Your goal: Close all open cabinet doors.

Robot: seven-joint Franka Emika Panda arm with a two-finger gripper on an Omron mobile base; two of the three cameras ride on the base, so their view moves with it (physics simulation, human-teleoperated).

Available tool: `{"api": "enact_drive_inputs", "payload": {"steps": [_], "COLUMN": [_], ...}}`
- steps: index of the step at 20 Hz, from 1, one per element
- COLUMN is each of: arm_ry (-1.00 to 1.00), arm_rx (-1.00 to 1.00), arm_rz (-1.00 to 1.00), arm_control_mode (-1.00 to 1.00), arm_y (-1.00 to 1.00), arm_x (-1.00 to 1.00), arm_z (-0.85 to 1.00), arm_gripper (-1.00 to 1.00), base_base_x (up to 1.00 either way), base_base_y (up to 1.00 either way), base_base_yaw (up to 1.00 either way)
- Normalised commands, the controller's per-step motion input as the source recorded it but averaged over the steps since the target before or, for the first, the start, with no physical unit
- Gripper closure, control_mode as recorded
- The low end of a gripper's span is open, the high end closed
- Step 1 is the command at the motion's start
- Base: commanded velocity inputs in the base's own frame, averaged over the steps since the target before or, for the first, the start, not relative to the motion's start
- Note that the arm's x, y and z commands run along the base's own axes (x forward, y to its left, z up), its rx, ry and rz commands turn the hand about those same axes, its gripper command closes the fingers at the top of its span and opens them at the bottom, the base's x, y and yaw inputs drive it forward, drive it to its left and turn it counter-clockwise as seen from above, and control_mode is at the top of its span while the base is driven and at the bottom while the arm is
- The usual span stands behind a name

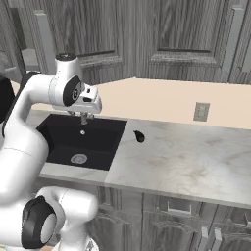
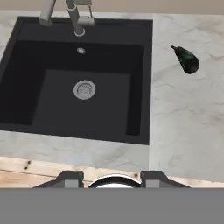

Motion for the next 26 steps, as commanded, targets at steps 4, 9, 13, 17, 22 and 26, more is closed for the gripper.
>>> {"api": "enact_drive_inputs", "payload": {"steps": [4, 9, 13, 17, 22, 26], "arm_ry": [-0.03, -0.4, -0.58, -0.57, -0.48, -0.34], "arm_rx": [0.0, -0.28, -0.4, -0.25, -0.13, -0.07], "arm_rz": [-0.01, -0.03, 0.04, 0.11, 0.21, 0.32], "arm_control_mode": [-1.0, -1.0, -1.0, -1.0, -1.0, -1.0], "arm_y": [0.04, 0.06, -0.13, -0.27, -0.18, -0.02], "arm_x": [-0.19, -0.56, -0.09, 0.05, 0.05, -0.02], "arm_z": [-0.08, -0.03, 0.33, 0.45, 0.7, 0.91], "arm_gripper": [-1.0, -1.0, -1.0, -1.0, -1.0, -1.0], "base_base_x": [0.0, 0.0, 0.0, 0.0, 0.0, 0.0], "base_base_y": [0.0, 0.0, 0.0, 0.0, 0.0, 0.0], "base_base_yaw": [0.0, 0.0, 0.0, 0.0, 0.0, 0.0]}}
